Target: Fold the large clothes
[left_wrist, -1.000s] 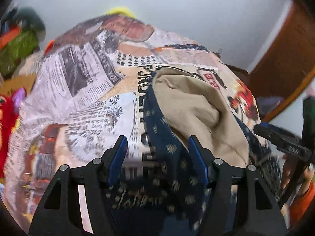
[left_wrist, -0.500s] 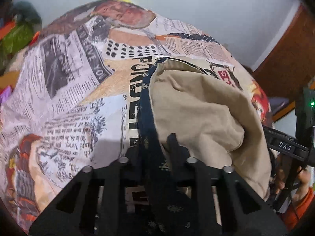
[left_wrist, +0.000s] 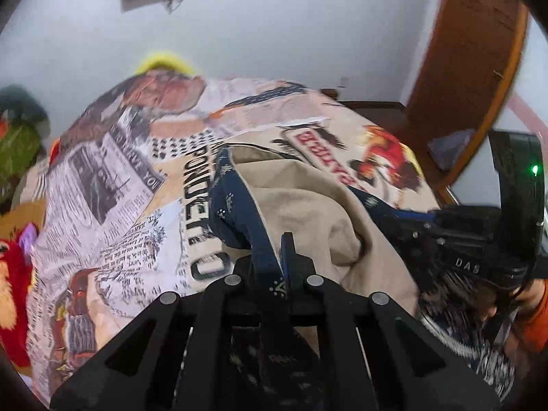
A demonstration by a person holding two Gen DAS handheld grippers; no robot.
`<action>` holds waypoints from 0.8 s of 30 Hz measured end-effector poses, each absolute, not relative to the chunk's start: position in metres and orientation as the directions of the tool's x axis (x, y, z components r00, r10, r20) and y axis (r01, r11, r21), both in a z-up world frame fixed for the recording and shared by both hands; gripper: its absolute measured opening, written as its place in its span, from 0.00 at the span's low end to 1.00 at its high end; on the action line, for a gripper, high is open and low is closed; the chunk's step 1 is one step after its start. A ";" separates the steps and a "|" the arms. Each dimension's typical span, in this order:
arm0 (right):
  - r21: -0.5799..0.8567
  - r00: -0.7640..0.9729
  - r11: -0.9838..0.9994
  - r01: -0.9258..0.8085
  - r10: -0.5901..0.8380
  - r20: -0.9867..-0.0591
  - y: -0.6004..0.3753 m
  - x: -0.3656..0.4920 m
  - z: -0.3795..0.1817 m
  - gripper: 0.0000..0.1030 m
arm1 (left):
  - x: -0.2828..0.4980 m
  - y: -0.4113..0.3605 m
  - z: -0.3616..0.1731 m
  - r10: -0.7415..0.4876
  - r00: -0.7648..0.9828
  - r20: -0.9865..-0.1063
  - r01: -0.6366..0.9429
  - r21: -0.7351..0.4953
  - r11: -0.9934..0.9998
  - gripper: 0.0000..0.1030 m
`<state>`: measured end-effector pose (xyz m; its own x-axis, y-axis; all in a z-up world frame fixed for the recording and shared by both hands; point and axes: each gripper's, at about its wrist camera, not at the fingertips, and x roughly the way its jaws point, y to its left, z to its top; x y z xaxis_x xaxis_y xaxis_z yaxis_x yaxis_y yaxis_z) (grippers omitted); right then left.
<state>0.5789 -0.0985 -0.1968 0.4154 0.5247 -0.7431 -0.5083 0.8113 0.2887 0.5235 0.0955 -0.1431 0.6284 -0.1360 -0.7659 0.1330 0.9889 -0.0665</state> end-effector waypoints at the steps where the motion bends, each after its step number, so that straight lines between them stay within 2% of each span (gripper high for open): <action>1: 0.273 0.429 0.810 -0.519 0.523 -0.736 -0.103 0.568 -0.190 0.07 | 0.515 0.091 -0.140 -0.142 0.630 -0.764 0.152 -0.059 0.987 0.07; 6: 0.252 0.442 0.792 -0.555 0.538 -0.718 -0.128 0.514 -0.169 0.07 | 0.469 0.073 -0.132 -0.180 0.618 -0.765 0.233 -0.040 0.972 0.07; 12: 0.154 0.448 0.776 -0.612 0.501 -0.741 -0.137 0.453 -0.163 0.07 | 0.426 0.063 -0.156 -0.211 0.552 -0.806 0.259 -0.075 0.963 0.07; 16: 0.124 0.505 0.772 -0.623 0.518 -0.691 -0.145 0.423 -0.139 0.07 | 0.401 0.062 -0.181 -0.235 0.505 -0.831 0.254 -0.117 0.960 0.07; 19: 0.104 0.535 0.773 -0.626 0.523 -0.664 -0.145 0.410 -0.121 0.07 | 0.384 0.064 -0.197 -0.204 0.493 -0.846 0.233 -0.097 0.968 0.08; 21: 0.086 0.547 0.775 -0.626 0.515 -0.661 -0.143 0.404 -0.113 0.08 | 0.377 0.072 -0.201 -0.196 0.477 -0.857 0.206 -0.108 0.973 0.14; 23: 0.072 0.556 0.778 -0.623 0.507 -0.659 -0.141 0.399 -0.107 0.13 | 0.373 0.082 -0.199 -0.204 0.466 -0.861 0.183 -0.132 0.974 0.31; 24: 0.068 0.560 0.780 -0.623 0.505 -0.657 -0.140 0.398 -0.105 0.17 | 0.369 0.089 -0.194 -0.209 0.472 -0.857 0.168 -0.145 0.975 0.37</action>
